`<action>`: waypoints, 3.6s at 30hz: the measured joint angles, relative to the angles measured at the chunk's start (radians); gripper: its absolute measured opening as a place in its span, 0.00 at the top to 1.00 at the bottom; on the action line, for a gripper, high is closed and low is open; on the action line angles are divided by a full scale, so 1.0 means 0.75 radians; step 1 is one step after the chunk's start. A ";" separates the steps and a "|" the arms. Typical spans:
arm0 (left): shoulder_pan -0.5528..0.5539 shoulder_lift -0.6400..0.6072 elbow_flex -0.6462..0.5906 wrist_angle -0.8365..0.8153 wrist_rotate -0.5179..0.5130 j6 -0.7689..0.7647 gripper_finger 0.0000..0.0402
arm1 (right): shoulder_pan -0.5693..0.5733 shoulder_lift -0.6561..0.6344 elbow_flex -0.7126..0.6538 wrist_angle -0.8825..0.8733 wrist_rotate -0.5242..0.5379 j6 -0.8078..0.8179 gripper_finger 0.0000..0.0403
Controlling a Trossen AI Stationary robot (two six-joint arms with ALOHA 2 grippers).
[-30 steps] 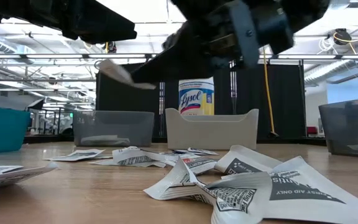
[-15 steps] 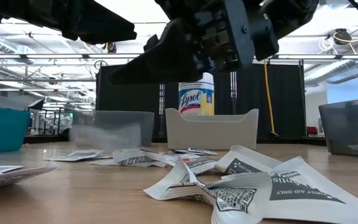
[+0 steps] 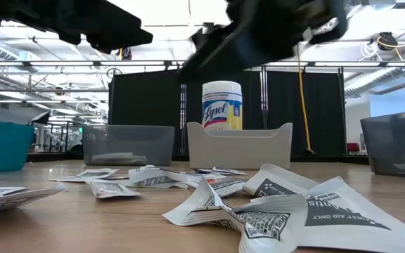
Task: Pick & Place First Aid Supplies
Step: Put the green bandage pack into the top black bin
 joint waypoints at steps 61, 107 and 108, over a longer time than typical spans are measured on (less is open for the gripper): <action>0.136 0.352 0.446 -1.344 0.496 -0.374 0.40 | 0.023 -1.471 -0.956 -0.116 0.377 0.241 0.52; 0.278 0.739 0.869 -1.656 0.445 -0.482 0.40 | 0.022 -1.472 -1.024 -0.135 0.381 0.296 0.52; 0.276 0.737 0.870 -1.664 0.445 -0.486 0.40 | 0.022 -1.472 -1.024 -0.135 0.381 0.296 0.52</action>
